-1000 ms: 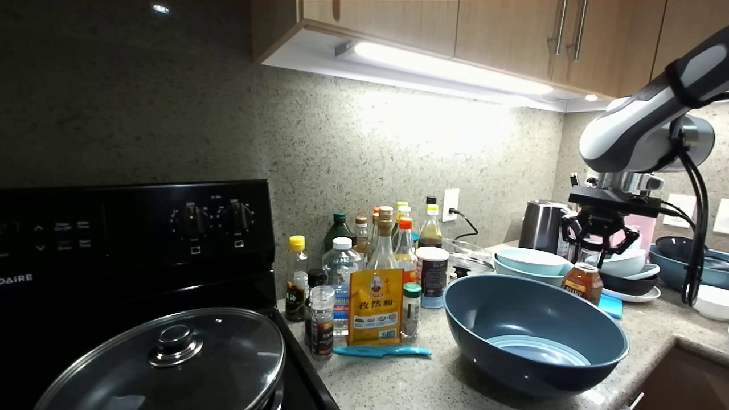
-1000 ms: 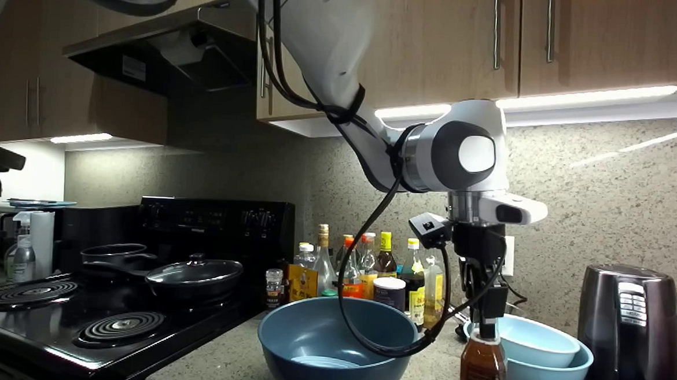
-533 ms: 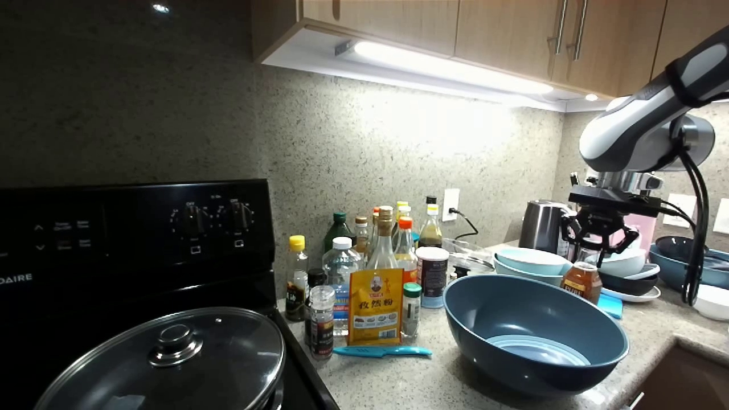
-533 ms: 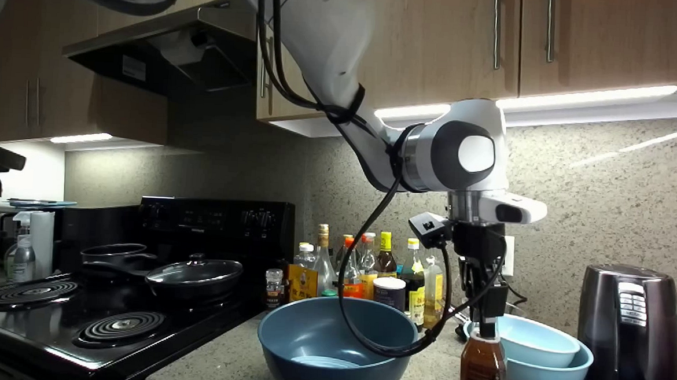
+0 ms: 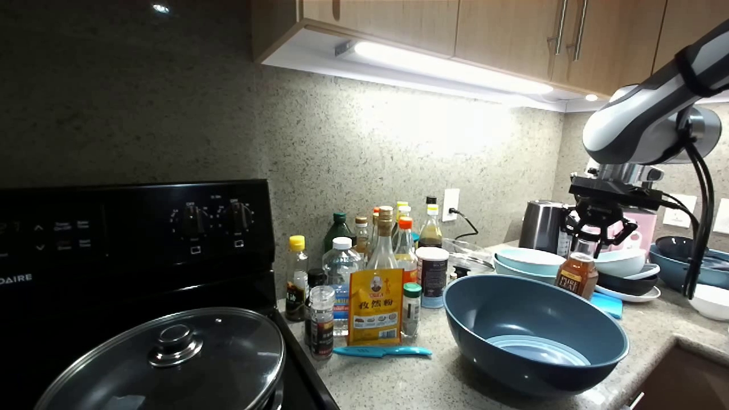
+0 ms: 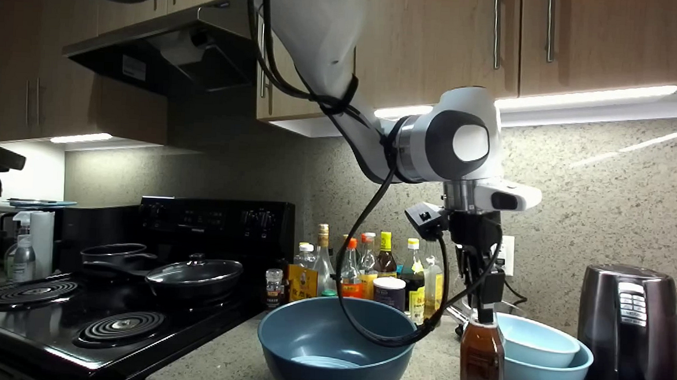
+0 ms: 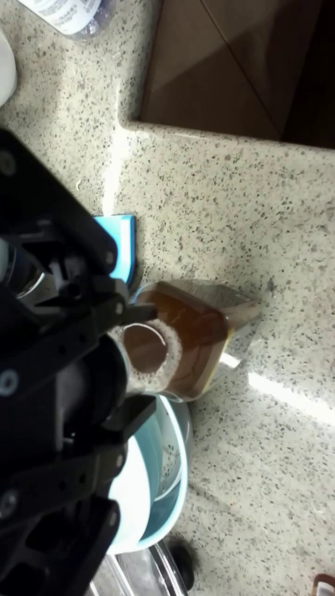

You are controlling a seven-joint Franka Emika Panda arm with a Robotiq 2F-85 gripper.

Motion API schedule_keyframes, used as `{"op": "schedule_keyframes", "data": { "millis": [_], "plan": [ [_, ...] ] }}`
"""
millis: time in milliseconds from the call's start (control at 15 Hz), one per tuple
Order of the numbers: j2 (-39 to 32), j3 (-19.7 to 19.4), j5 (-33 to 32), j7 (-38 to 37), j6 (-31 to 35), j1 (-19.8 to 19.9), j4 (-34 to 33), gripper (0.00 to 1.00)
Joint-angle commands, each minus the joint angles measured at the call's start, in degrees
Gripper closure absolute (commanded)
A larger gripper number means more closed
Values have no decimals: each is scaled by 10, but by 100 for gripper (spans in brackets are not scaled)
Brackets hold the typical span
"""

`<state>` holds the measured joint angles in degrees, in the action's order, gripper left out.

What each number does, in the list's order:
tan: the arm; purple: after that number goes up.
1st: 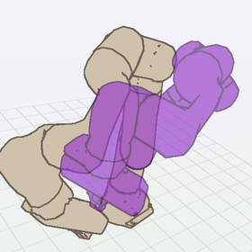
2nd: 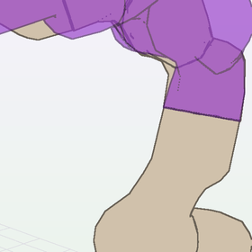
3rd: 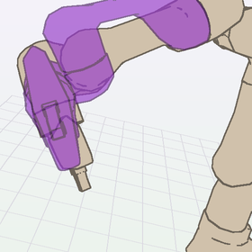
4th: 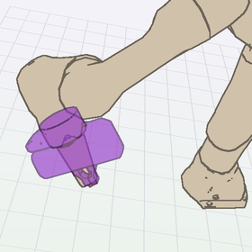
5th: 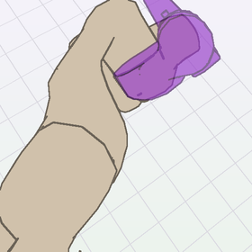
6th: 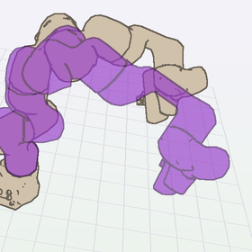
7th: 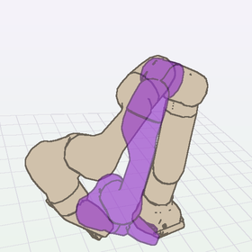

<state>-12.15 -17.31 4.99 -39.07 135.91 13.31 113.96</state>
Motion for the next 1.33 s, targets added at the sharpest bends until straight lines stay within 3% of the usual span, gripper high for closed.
{"op": "schedule_keyframes", "data": {
  "millis": [0,800,933,1000,1267],
  "plan": [
    [49,-3,-21,-16,18,-10,37,82],
    [71,-4,-111,-135,72,-22,64,82],
    [69,-1,-108,-140,54,-19,58,82],
    [75,7,-78,-108,26,-15,56,82],
    [104,10,-96,-124,-31,-18,56,82]
  ]
}}
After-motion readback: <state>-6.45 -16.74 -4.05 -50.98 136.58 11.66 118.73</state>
